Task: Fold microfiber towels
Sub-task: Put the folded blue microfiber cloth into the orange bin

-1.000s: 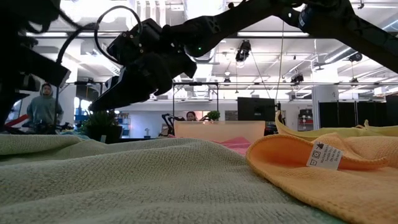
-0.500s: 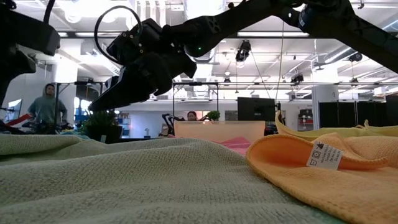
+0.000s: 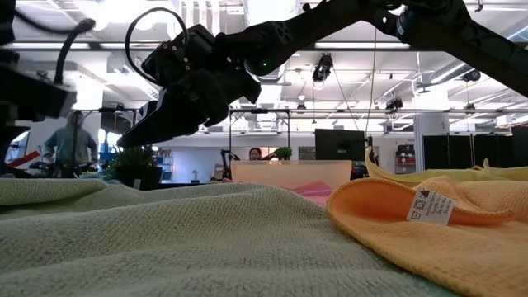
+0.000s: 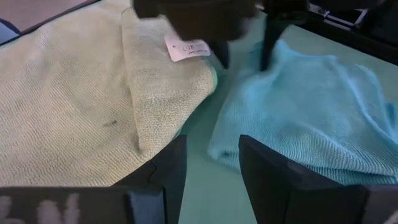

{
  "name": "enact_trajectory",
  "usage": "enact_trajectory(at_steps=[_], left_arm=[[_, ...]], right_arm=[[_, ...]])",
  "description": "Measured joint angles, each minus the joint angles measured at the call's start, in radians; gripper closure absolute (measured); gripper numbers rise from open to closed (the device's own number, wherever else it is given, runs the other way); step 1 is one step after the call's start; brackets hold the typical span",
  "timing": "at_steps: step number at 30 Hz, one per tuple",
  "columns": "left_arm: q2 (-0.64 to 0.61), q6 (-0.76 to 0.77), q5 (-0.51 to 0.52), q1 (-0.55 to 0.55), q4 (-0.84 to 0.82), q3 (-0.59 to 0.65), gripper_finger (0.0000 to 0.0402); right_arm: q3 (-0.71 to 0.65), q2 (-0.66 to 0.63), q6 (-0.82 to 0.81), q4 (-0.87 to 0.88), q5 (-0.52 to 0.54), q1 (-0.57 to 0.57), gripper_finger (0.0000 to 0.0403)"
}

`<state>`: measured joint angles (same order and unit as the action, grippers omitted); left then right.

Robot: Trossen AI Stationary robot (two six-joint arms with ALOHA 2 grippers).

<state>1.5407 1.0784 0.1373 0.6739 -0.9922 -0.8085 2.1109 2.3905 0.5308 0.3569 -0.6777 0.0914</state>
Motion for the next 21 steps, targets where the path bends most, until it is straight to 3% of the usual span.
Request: enact_trajectory(at_steps=[11, 16, 19, 21], left_arm=[[0.001, 0.035, -0.013, -0.001, -0.001, 0.04, 0.0245], [0.001, 0.004, -0.015, -0.016, 0.025, 0.05, 0.032], [-0.001, -0.038, -0.004, -0.027, 0.039, 0.055, 0.0378], [-0.003, -0.044, 0.012, -0.033, 0.047, 0.055, 0.0393]], right_arm=[[0.0, 0.0, 0.057, 0.0, 0.0, -0.014, 0.0266], [0.0, 0.0, 0.117, -0.006, 0.01, -0.032, 0.0266], [-0.004, 0.0, 0.118, -0.053, 0.087, -0.042, 0.0266], [-0.008, 0.0, 0.117, -0.069, 0.113, -0.043, 0.0266]])
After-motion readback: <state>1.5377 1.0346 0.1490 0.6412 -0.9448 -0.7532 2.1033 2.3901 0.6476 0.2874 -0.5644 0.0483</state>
